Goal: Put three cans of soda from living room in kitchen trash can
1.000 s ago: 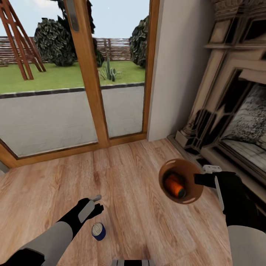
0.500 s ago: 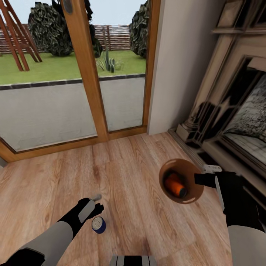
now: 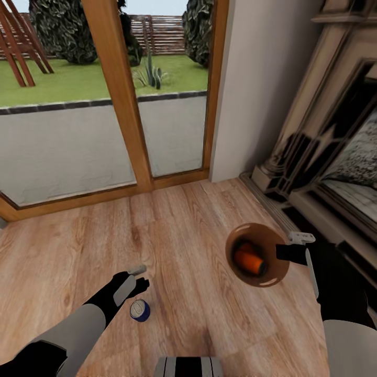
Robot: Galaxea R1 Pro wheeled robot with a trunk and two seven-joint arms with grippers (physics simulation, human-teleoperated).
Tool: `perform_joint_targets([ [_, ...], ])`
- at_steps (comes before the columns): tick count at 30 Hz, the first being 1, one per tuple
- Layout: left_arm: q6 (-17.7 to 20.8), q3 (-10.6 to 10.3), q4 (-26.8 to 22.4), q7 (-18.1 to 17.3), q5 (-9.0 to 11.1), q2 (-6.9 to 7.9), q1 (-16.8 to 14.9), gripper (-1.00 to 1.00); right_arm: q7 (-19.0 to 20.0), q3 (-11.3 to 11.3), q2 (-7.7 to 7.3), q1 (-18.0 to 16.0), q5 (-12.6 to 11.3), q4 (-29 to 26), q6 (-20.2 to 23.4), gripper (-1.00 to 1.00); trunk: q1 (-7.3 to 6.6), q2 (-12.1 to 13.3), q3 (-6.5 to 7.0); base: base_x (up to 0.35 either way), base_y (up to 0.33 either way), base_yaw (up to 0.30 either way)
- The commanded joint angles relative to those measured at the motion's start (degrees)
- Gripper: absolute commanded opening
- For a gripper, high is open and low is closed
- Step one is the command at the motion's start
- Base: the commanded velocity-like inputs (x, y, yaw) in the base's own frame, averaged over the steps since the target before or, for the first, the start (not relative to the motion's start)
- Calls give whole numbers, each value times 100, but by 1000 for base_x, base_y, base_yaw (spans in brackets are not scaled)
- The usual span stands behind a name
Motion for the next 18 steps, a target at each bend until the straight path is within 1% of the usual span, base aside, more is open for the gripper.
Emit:
perform_joint_targets([
  [1,0,0,1,-1,-8,1,-3,100,30,-1,0,-3,-122,-3,13,-100,1,-2,-22,0,0,0],
  [9,-4,5,77,-2,-20,-15,22,100,30,-1,0,-3,-122,-4,13,-100,22,-13,-199,0,0,0],
  [13,-104,7,199,-2,-18,-23,29,100,30,-1,0,-3,-126,-4,13,-100,32,-18,-288,0,0,0],
  [18,-136,8,249,-2,-17,-24,30,100,30,-1,0,-3,-126,-4,13,-100,45,-25,-399,0,0,0],
])
